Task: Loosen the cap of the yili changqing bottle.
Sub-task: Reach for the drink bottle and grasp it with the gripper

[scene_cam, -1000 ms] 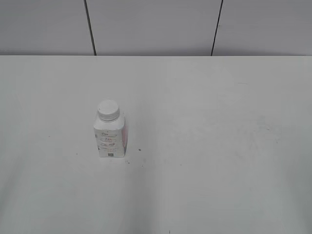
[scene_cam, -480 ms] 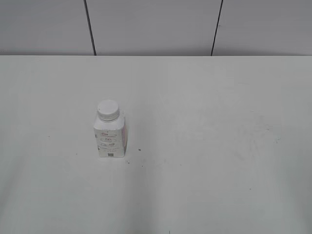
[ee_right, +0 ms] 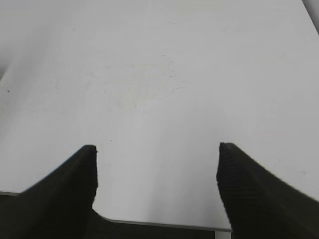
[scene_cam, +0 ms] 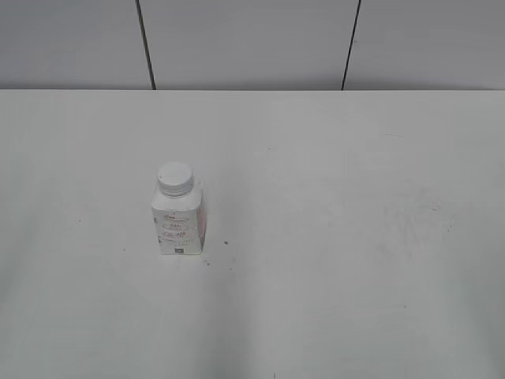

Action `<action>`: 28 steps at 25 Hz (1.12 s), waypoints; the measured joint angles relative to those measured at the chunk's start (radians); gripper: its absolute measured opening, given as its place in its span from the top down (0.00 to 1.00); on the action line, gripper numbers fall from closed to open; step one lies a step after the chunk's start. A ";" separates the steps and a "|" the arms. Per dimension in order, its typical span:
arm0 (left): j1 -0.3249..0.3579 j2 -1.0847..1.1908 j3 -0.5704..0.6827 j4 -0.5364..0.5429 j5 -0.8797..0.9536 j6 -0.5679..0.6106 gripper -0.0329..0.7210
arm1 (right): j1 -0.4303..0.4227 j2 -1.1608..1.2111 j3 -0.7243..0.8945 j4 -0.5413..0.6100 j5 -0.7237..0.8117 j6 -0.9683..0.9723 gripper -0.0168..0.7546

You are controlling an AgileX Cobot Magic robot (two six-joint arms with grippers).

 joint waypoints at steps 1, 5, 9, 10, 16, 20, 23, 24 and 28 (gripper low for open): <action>0.000 0.000 0.000 0.025 -0.059 0.000 0.29 | 0.000 0.000 0.000 0.000 0.000 0.000 0.22; 0.000 0.000 0.005 0.065 -0.235 0.000 0.29 | 0.000 0.000 0.000 0.000 0.000 0.000 0.22; 0.000 0.000 0.005 0.071 -0.283 0.000 0.29 | 0.000 0.000 0.000 0.000 0.000 0.000 0.22; 0.000 0.000 0.005 0.071 -0.290 0.000 0.29 | 0.000 0.000 0.000 0.000 0.000 0.000 0.22; 0.000 0.066 0.007 0.082 -0.345 0.000 0.29 | 0.000 0.000 0.000 0.000 0.000 0.000 0.22; 0.000 0.203 0.011 0.082 -0.381 0.000 0.30 | 0.000 0.000 0.000 0.000 0.000 0.000 0.22; 0.000 0.315 0.014 0.082 -0.464 0.000 0.33 | 0.000 0.000 0.000 0.000 0.000 0.000 0.22; 0.000 0.361 0.014 0.082 -0.497 0.000 0.34 | 0.000 0.000 0.000 0.000 0.000 0.000 0.22; 0.000 0.503 0.014 0.082 -0.607 0.000 0.35 | 0.000 0.000 0.000 0.000 0.000 0.000 0.22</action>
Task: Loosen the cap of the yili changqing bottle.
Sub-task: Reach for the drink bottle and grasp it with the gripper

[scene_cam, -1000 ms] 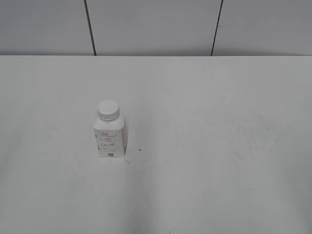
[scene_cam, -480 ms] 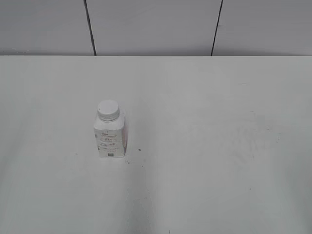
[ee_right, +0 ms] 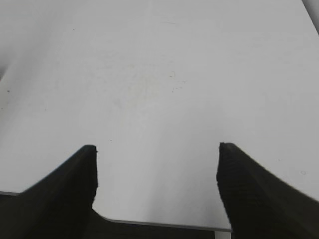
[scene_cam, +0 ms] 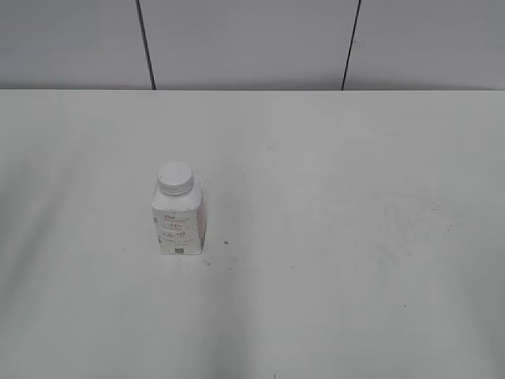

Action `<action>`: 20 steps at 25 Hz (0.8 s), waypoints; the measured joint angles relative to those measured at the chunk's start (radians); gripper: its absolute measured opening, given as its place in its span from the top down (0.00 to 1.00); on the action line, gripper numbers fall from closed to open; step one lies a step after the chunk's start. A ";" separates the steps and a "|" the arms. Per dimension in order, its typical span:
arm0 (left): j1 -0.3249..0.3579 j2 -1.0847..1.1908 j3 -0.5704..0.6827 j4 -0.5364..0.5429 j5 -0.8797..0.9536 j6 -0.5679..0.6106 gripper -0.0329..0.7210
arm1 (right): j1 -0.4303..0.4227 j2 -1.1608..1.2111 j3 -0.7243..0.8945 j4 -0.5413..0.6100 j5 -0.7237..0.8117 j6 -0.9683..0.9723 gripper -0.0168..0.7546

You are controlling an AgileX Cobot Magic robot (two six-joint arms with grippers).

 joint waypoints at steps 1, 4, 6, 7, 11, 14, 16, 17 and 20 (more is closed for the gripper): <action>0.000 0.039 0.000 0.000 -0.023 0.000 0.35 | 0.000 0.000 0.000 0.000 0.000 0.000 0.22; 0.000 0.156 0.000 0.000 -0.096 0.000 0.35 | 0.000 0.000 0.000 0.000 0.000 0.000 0.22; 0.000 0.218 0.000 0.004 -0.157 0.000 0.36 | 0.000 0.000 0.000 0.000 0.000 0.000 0.22; 0.000 0.257 0.001 0.011 -0.193 0.000 0.36 | 0.000 0.000 0.000 0.000 0.000 0.000 0.22; 0.000 0.391 0.002 0.010 -0.299 0.000 0.37 | 0.000 0.000 0.000 0.004 0.000 0.000 0.22; 0.000 0.469 0.002 0.006 -0.355 0.000 0.37 | 0.000 0.000 0.000 0.005 0.000 0.000 0.22; 0.000 0.522 0.002 -0.001 -0.389 0.000 0.37 | 0.000 0.000 0.000 0.006 0.000 0.000 0.22; 0.000 0.542 0.002 -0.003 -0.406 0.000 0.37 | 0.000 0.000 0.000 0.006 0.000 0.000 0.22; 0.001 0.612 0.002 -0.004 -0.452 0.000 0.38 | 0.000 0.000 0.000 0.008 0.000 0.000 0.22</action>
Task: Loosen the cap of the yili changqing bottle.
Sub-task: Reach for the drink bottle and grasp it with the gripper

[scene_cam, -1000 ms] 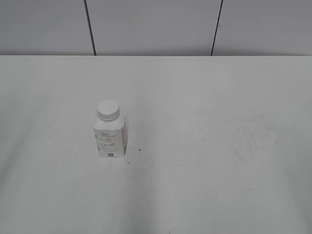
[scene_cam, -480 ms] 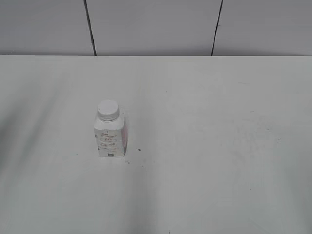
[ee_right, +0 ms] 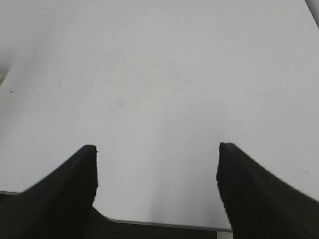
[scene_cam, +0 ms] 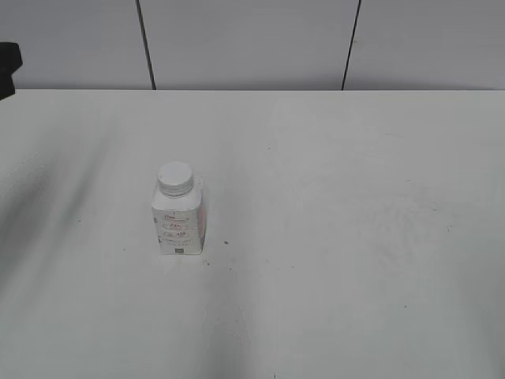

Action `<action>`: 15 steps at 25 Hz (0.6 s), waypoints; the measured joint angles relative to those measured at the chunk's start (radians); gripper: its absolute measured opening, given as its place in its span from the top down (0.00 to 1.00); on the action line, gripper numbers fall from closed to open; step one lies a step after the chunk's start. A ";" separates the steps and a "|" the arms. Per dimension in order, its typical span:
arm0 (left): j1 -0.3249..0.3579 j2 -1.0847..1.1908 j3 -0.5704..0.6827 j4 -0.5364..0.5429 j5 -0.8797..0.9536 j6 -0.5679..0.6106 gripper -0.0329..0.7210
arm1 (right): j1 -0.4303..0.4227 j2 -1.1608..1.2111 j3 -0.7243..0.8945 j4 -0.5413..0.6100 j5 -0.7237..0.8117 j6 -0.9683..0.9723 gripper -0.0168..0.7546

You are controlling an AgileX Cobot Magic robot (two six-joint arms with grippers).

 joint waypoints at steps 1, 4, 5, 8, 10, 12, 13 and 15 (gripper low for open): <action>0.000 0.029 0.000 -0.001 -0.018 0.000 0.38 | 0.000 0.000 0.000 0.000 0.000 0.000 0.22; 0.000 0.094 0.000 -0.018 -0.062 0.000 0.38 | 0.000 0.000 0.000 0.000 0.000 0.000 0.22; 0.000 0.118 0.001 -0.024 -0.083 0.000 0.39 | 0.000 0.000 0.000 0.000 0.000 0.000 0.22; 0.000 0.175 0.034 -0.051 -0.196 0.000 0.39 | 0.000 0.000 0.000 0.001 0.000 0.000 0.22; 0.000 0.211 0.064 -0.066 -0.261 0.000 0.39 | 0.000 0.000 0.000 0.001 0.000 0.000 0.22; 0.000 0.244 0.083 -0.073 -0.296 0.000 0.39 | 0.000 0.000 0.000 0.001 0.000 0.000 0.22; 0.000 0.265 0.090 -0.073 -0.306 0.000 0.39 | 0.000 0.000 0.000 0.001 0.000 0.000 0.22; 0.000 0.295 0.098 -0.072 -0.332 0.000 0.39 | 0.000 0.000 0.000 0.001 0.000 0.000 0.22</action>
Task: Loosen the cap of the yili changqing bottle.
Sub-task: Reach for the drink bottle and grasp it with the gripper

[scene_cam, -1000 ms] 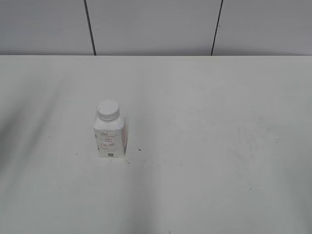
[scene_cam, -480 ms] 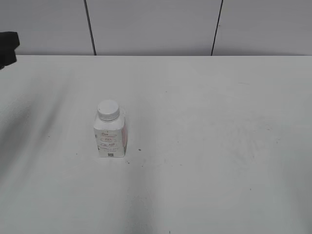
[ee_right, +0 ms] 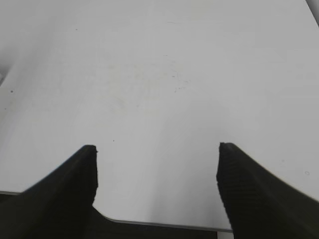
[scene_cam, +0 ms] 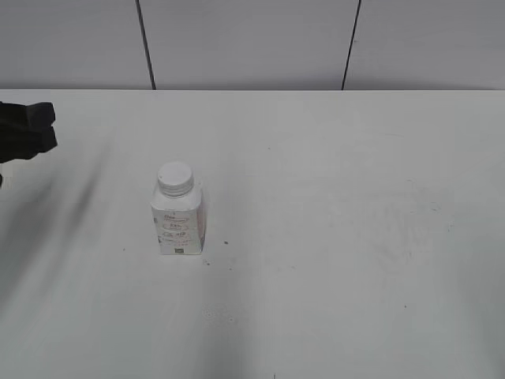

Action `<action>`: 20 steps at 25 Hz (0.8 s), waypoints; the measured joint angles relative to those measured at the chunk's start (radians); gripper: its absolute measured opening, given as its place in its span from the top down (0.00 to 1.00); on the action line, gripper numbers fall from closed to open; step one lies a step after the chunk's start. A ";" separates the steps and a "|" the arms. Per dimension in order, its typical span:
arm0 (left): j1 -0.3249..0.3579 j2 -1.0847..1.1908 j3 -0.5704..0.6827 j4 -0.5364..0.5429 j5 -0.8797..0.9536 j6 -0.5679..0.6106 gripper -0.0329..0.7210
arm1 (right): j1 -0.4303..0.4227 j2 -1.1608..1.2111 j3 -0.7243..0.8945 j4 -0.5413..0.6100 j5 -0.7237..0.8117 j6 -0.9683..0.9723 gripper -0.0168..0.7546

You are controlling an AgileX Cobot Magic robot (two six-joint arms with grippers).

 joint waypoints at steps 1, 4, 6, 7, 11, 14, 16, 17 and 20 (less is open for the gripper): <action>0.000 0.016 0.001 0.003 -0.009 0.000 0.39 | 0.000 0.000 0.000 0.001 0.000 0.000 0.22; 0.000 0.057 0.002 0.040 -0.026 -0.009 0.39 | 0.000 0.000 0.000 0.001 0.000 0.000 0.22; 0.000 0.080 0.002 0.078 -0.030 -0.020 0.39 | 0.000 0.000 0.000 0.002 0.000 0.000 0.22; 0.000 0.091 0.002 0.096 -0.031 -0.026 0.39 | 0.000 0.000 0.000 0.002 0.000 0.000 0.22; 0.003 0.122 0.002 0.164 -0.034 -0.066 0.39 | 0.000 0.000 0.000 0.002 0.000 0.000 0.22; 0.041 0.144 0.002 0.276 -0.058 -0.138 0.39 | 0.000 0.000 0.000 0.002 0.000 0.000 0.22; 0.092 0.169 0.002 0.397 -0.114 -0.239 0.39 | 0.000 0.000 0.000 0.003 0.000 0.000 0.22; 0.135 0.189 0.002 0.482 -0.168 -0.292 0.39 | 0.000 0.000 0.000 0.003 0.000 0.000 0.22; 0.275 0.276 0.002 0.694 -0.359 -0.375 0.39 | 0.000 0.000 0.000 0.003 0.000 0.000 0.22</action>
